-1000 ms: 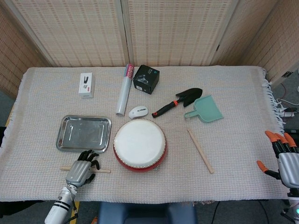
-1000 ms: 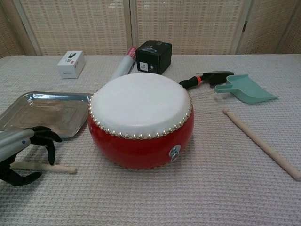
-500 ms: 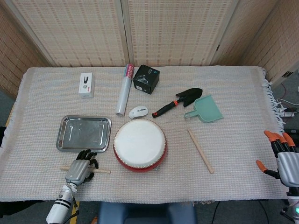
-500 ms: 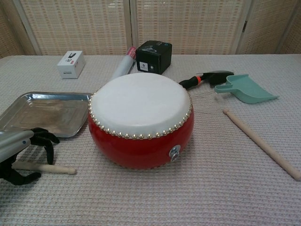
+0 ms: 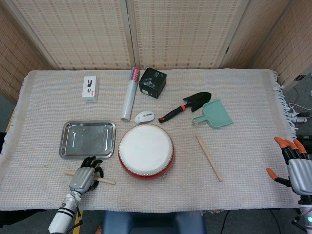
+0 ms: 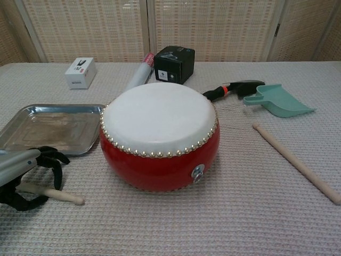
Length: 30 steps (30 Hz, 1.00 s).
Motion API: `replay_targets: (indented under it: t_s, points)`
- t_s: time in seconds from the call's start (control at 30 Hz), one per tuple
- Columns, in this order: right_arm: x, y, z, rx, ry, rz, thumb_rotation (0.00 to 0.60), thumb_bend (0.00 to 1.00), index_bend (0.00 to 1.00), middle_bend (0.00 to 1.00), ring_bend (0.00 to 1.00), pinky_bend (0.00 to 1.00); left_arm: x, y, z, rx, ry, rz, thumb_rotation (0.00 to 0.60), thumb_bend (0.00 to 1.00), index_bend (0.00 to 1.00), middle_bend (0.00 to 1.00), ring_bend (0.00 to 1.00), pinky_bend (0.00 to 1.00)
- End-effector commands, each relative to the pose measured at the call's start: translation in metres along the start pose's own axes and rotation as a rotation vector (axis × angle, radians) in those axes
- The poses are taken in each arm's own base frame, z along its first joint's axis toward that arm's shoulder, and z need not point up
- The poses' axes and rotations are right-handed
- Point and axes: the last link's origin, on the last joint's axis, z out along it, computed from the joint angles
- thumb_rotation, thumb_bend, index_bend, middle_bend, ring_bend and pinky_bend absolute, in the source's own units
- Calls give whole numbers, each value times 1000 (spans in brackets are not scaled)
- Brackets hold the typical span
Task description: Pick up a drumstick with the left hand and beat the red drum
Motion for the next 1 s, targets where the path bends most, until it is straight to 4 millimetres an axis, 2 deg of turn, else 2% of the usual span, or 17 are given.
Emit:
replay_targets:
  t_s: [0.03, 0.27, 0.47, 0.57, 0.83, 1.0]
  points:
    - [-1, 0, 0, -2, -8, 3, 600, 242, 79, 105, 0, 47, -2, 0, 0, -2, -11, 2, 600, 364, 552, 171, 0, 32]
    - [-1, 0, -2, -3, -11, 7, 600, 242, 75, 105, 0, 47, 0, 1, -2, -5, 9, -28, 600, 370, 568, 184, 0, 32]
    - [1, -1, -4, 1, -7, 7, 600, 242, 72, 105, 0, 47, 11, -1, -8, 2, 52, -207, 600, 370, 585, 207, 18, 39]
    - [2, -1, -5, 5, -4, 6, 600, 242, 72, 105, 0, 47, 22, -4, -15, 5, 63, -375, 600, 370, 587, 217, 29, 50]
    - [3, -6, -4, 23, -1, 6, 600, 243, 71, 105, 0, 47, 55, -26, -33, 9, 3, -980, 600, 372, 590, 243, 53, 61]
    - [4, -8, -4, 27, 1, 5, 600, 242, 71, 105, 0, 47, 65, -38, -37, -3, -33, -1337, 600, 399, 590, 276, 86, 85]
